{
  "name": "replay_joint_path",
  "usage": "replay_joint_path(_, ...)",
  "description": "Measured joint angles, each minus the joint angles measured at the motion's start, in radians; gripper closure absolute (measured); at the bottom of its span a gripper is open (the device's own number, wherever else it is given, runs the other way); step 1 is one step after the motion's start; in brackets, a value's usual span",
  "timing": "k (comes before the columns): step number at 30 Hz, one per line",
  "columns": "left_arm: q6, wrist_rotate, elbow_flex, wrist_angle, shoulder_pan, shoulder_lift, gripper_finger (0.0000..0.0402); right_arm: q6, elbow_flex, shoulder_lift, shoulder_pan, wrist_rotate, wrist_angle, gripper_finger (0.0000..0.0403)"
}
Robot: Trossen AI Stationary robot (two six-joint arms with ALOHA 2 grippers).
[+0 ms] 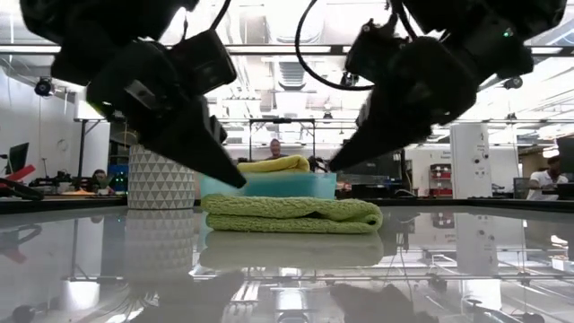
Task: Fold microfiber towels
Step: Fold the green microfiber cloth
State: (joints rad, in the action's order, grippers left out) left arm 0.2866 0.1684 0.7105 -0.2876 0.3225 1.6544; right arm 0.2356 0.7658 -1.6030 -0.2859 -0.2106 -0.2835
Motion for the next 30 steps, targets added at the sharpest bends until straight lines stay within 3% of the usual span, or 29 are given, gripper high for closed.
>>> replay_joint_path(8, 0.080, -0.007, 0.000, -0.001, 0.059, 0.031, 0.0391, -0.018, 0.000, -0.143, 0.050, -0.026, -0.342, 0.0394)
replay_joint_path(12, 0.101, -0.008, -0.001, -0.004, 0.060, 0.058, 0.0391, -0.039, 0.026, -0.217, 0.084, -0.028, -0.433, 0.0394)
replay_joint_path(23, 0.126, -0.007, 0.000, -0.028, 0.059, 0.109, 0.0391, -0.084, 0.210, -0.418, 0.139, -0.074, -0.409, 0.0394)
replay_joint_path(30, 0.127, -0.003, -0.002, -0.023, 0.059, 0.109, 0.0391, -0.028, 0.286, -0.456, 0.185, -0.094, -0.281, 0.0394)
